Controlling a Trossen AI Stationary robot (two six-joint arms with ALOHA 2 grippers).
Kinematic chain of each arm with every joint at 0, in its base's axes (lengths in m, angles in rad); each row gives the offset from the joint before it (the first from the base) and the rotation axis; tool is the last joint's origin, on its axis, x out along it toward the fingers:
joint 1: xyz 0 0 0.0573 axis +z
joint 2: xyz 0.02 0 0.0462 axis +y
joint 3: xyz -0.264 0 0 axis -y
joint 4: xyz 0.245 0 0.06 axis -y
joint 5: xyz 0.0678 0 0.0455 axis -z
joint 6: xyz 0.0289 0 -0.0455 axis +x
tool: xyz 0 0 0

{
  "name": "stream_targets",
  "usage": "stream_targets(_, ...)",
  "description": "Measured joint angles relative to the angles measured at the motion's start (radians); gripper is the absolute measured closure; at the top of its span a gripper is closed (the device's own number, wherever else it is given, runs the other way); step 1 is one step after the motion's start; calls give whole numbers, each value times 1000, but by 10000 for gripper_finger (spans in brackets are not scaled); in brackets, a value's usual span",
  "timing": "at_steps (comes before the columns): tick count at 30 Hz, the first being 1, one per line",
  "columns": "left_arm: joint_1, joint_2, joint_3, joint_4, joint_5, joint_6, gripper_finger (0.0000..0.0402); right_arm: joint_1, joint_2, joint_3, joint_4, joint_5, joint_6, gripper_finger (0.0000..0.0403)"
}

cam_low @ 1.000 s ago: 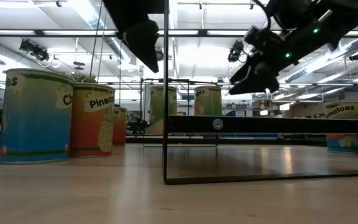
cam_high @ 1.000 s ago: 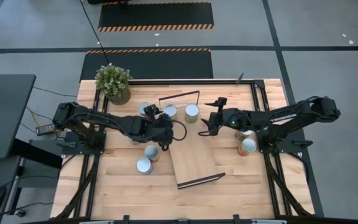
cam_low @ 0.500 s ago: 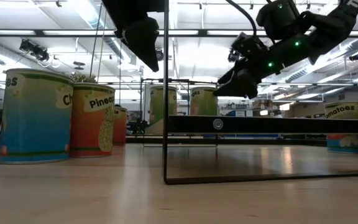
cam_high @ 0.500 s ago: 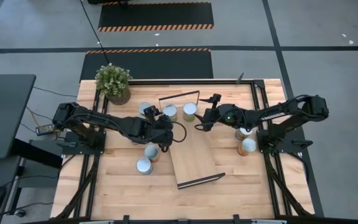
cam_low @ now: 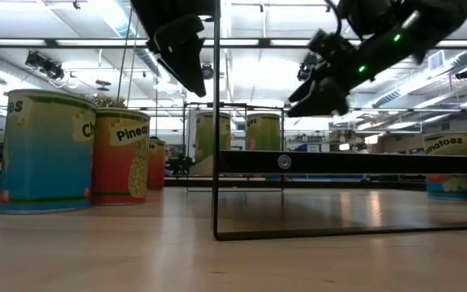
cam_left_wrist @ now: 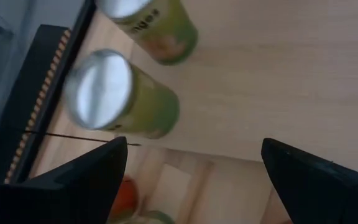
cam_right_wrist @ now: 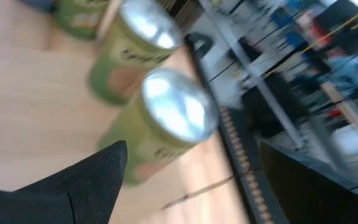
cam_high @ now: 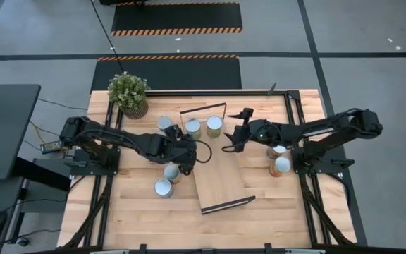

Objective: Pick and place cans onto a shelf
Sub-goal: Put the canned tomatoes on the shelf

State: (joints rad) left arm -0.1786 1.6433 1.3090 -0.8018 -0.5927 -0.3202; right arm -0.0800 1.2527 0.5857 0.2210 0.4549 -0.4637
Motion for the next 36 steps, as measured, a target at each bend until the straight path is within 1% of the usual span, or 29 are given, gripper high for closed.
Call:
stream_targets(4, -26, 3, -43, 21, -11, -3, 25, 55, -68, 60, -297, -12, 137, 30)
stream_targets(6, -42, 3, -46, 24, -20, -5, 26, 77, -93, 106, -462, -18, 242, 30)
stream_targets(8, -57, 3, -47, 25, -21, -5, 26, 92, -107, 151, -611, -43, 350, 30)
stream_targets(11, -76, 3, -47, 28, -25, 13, 26, 107, -127, 197, -783, -103, 465, 30)
stream_targets(14, -97, 2, -51, 53, -29, 40, 26, 97, -138, 243, -929, -166, 568, 29)
stream_targets(18, -131, 1, -93, 117, -15, 75, 26, 41, -139, 266, -1130, -176, 689, 29)
stream_targets(22, -157, 1, -147, 143, -5, 75, 26, 1, -114, 261, -1271, -252, 755, 29)
stream_targets(28, -174, -5, -203, 209, 13, 69, 26, -40, -81, 261, -1381, -346, 801, 29)
stream_targets(31, -175, -5, -204, 212, 32, 69, 26, -59, -77, 261, -1435, -351, 811, 29)
stream_targets(36, -174, -5, -204, 213, 40, 69, 26, -96, -76, 261, -1450, -352, 808, 29)
